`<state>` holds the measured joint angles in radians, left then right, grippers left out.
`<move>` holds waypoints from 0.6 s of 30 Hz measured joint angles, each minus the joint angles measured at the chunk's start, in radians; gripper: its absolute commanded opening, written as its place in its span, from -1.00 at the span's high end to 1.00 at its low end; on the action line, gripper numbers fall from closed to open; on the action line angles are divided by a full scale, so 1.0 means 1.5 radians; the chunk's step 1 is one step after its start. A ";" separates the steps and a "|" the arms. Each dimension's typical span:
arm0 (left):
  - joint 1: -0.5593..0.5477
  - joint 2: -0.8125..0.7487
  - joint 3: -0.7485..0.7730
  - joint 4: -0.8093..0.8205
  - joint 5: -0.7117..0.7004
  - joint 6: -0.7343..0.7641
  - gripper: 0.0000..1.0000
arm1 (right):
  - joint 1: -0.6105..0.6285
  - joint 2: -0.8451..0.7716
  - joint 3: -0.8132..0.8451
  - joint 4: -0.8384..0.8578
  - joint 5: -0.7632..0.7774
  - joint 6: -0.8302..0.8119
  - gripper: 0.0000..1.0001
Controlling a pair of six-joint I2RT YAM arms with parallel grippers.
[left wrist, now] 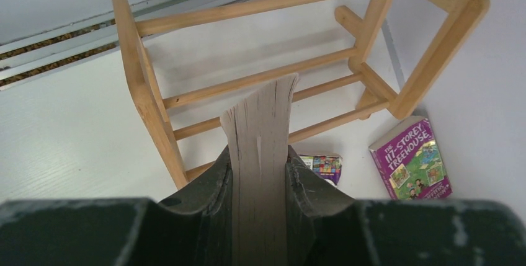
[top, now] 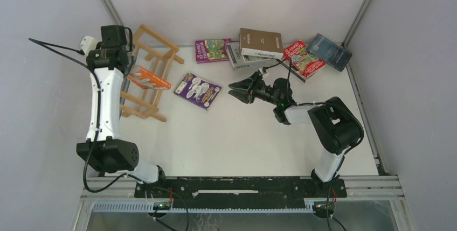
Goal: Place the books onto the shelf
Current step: Place the book on the shelf.
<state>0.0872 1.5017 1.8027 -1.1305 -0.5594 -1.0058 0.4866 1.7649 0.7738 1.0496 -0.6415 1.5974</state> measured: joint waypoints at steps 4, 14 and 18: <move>0.032 0.005 -0.009 0.012 0.036 0.016 1.00 | 0.009 0.016 0.026 -0.027 0.001 -0.021 -0.03; 0.094 0.025 -0.038 0.042 0.115 0.060 1.00 | 0.067 0.039 0.245 -0.244 0.000 -0.222 -0.04; 0.112 0.038 -0.038 0.047 0.136 0.072 1.00 | 0.089 0.078 0.367 -0.374 0.009 -0.340 -0.04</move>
<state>0.2558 1.5589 1.7462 -1.0599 -0.3557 -0.8970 0.6205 1.8812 1.3243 0.4885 -0.6277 1.0882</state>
